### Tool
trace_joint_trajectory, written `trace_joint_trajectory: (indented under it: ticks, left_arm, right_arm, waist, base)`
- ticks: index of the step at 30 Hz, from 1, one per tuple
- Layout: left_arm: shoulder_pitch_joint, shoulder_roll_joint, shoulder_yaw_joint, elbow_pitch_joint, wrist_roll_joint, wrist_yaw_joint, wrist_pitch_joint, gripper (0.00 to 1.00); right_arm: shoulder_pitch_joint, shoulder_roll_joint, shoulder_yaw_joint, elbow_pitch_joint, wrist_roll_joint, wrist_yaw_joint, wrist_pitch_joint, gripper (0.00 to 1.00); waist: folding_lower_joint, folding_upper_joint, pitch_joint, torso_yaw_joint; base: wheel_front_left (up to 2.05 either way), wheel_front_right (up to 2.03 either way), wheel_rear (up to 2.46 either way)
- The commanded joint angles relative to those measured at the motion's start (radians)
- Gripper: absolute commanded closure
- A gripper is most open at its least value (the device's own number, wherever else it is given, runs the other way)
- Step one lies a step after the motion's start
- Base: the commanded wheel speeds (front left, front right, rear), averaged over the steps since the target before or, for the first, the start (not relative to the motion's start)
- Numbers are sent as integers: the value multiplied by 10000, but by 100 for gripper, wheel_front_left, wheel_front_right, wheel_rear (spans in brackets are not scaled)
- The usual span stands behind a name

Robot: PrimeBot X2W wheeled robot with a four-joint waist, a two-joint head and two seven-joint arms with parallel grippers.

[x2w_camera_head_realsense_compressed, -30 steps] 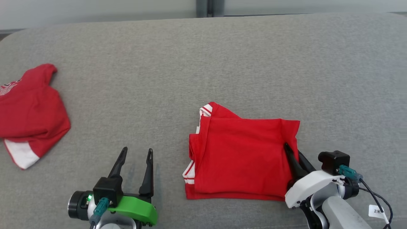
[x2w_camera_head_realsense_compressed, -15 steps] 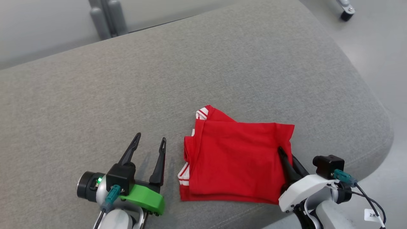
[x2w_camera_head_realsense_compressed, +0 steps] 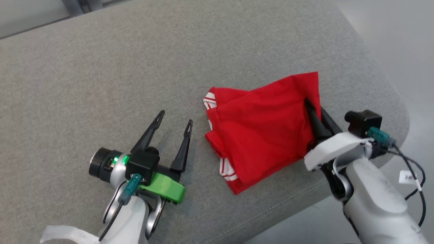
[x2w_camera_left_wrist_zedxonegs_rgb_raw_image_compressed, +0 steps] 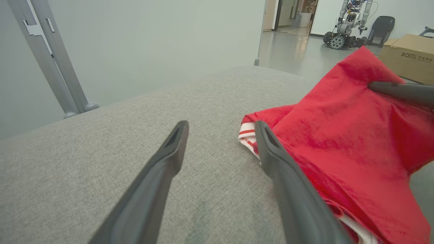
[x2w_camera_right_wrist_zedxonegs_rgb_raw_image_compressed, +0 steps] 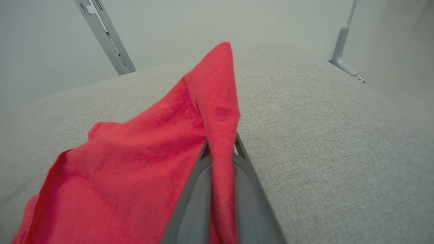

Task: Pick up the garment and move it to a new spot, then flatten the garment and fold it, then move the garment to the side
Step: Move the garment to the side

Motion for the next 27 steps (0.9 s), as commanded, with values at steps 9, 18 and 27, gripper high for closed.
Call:
trace_joint_trajectory:
  ticks: [9, 18, 27]
  left_arm:
    - [-734, 255, -79, -653, 385, 168, 0, 0]
    - [-839, 478, -183, -929, 476, 307, 0, 0]
    - [-826, 591, -168, -1070, 337, 542, 2, 0]
  right_arm:
    - [-2775, -1590, -1303, 1719, -375, -20, -11, 100]
    - [-4191, -2812, -2853, 3307, -1387, -20, -11, 100]
    - [-4730, -3577, -4717, 4039, -3088, -21, -11, 0]
  waist:
    - [0, 0, 2075, 2028]
    - [0, 0, 2596, 2481]
    - [0, 0, 2662, 2792]
  base:
    - [0, 0, 0]
    - [0, 0, 0]
    - [0, 0, 0]
